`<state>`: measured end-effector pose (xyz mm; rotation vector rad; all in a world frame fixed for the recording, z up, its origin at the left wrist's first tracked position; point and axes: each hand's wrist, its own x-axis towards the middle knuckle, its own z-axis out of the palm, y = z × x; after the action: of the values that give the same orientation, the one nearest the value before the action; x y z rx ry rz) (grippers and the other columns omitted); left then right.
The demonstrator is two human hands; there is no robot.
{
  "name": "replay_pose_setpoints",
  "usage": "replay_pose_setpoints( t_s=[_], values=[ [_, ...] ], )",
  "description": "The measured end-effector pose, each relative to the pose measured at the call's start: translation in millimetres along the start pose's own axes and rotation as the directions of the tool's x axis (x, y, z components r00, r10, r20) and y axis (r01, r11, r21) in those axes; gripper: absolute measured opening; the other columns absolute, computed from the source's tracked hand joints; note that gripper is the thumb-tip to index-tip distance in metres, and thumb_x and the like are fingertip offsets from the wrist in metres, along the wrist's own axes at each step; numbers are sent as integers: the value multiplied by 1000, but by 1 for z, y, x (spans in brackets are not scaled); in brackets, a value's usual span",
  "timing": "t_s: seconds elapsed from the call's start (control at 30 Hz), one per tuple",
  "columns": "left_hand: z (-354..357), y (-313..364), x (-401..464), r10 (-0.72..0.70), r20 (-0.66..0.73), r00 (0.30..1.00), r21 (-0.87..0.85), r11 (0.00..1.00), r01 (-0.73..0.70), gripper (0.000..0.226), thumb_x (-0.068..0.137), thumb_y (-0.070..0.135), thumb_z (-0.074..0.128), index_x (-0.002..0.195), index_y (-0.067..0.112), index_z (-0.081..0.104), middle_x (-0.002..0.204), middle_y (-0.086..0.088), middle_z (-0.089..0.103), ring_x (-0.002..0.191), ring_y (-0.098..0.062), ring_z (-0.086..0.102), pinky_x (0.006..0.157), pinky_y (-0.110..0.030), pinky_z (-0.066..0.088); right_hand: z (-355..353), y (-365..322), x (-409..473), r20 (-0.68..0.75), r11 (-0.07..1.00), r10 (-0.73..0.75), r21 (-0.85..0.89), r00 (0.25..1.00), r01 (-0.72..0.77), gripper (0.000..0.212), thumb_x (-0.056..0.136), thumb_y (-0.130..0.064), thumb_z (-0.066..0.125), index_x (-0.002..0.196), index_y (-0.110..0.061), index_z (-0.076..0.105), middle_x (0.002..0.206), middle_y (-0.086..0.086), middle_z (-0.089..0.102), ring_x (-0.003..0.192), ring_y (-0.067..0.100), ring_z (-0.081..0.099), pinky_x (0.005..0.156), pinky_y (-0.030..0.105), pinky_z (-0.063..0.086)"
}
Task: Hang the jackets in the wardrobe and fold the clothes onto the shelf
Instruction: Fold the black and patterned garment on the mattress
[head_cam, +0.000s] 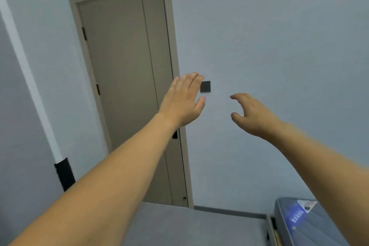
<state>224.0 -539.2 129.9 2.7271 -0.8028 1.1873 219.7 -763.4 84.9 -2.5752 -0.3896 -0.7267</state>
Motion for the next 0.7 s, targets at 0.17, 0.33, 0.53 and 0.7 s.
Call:
replay_pose_setpoints(
  t_s=[0.17, 0.33, 0.53, 0.7],
  values=[
    [100, 46, 66, 87, 59, 994, -113, 990, -80, 57, 100, 34, 43, 152, 13, 28, 157, -3, 29, 144, -23, 25, 122, -44, 14, 4, 114, -10, -12, 984, 173, -39, 985, -173, 56, 94, -24, 49, 148, -17, 34, 155, -3, 33, 140, 17, 33, 109, 27, 26],
    [208, 85, 129, 176, 80, 981, -240, 959, -152, 57, 100, 34, 43, 152, 13, 29, 158, -4, 28, 145, -22, 23, 122, -45, 13, 6, 216, 2, -46, 930, 357, -83, 933, -359, 55, 95, -23, 50, 148, -16, 35, 155, -1, 34, 141, 18, 32, 112, 31, 26],
    [319, 176, 214, 315, 89, 945, -427, 869, -250, 56, 100, 32, 43, 151, 12, 30, 158, -5, 29, 145, -23, 25, 122, -45, 12, -13, 322, 5, -118, 846, 507, -119, 854, -519, 54, 95, -24, 50, 147, -20, 37, 153, -4, 35, 138, 17, 36, 103, 25, 27],
    [392, 286, 252, 472, 118, 874, -538, 770, -343, 57, 101, 32, 42, 152, 13, 28, 159, -5, 26, 146, -23, 23, 123, -44, 9, -48, 418, -41, -161, 730, 649, -146, 744, -668, 54, 94, -20, 50, 147, -16, 37, 153, 0, 36, 139, 19, 35, 109, 28, 26]
  ],
)
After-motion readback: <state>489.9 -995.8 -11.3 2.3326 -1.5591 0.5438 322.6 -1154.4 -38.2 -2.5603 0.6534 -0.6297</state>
